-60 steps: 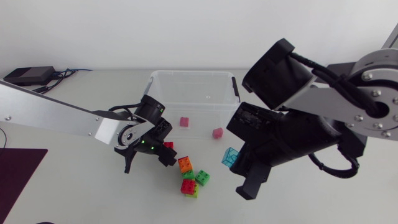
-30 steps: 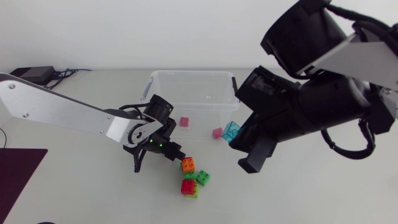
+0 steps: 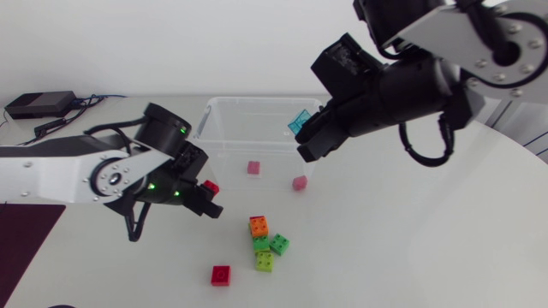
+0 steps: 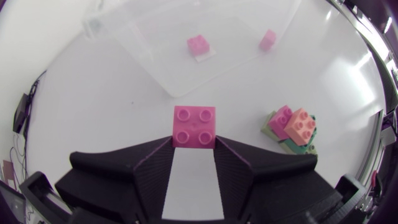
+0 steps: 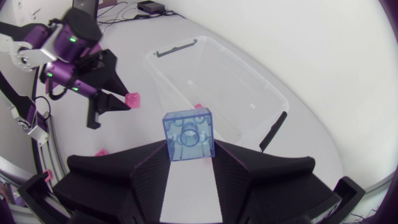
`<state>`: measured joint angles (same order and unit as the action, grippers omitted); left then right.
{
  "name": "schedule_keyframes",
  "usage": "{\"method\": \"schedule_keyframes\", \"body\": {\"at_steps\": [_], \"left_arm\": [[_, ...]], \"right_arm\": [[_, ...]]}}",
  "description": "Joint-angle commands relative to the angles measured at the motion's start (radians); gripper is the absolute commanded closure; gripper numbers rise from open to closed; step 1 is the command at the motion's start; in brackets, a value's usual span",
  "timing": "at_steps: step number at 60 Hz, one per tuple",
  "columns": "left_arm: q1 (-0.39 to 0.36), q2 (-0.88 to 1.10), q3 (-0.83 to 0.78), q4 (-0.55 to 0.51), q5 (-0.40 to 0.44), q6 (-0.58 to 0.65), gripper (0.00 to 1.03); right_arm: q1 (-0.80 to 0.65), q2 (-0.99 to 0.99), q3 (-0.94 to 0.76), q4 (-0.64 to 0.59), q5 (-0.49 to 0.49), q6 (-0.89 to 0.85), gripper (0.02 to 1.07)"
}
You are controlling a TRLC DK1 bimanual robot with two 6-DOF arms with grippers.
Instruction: Pick up the duplo bricks and place them in the container
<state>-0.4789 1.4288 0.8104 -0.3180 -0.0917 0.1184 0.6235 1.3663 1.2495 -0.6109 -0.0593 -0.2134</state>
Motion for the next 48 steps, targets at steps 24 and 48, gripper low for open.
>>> {"method": "schedule_keyframes", "body": {"at_steps": [24,48], "left_arm": [[0.002,-0.304,0.136,0.013,0.087,0.078,0.66],[0.077,0.048,0.251,0.263,0.219,0.079,0.65]], "right_arm": [[-0.074,0.300,0.103,0.183,-0.002,-0.012,0.24],[-0.057,-0.042,-0.104,0.186,0.006,-0.052,0.07]]}}
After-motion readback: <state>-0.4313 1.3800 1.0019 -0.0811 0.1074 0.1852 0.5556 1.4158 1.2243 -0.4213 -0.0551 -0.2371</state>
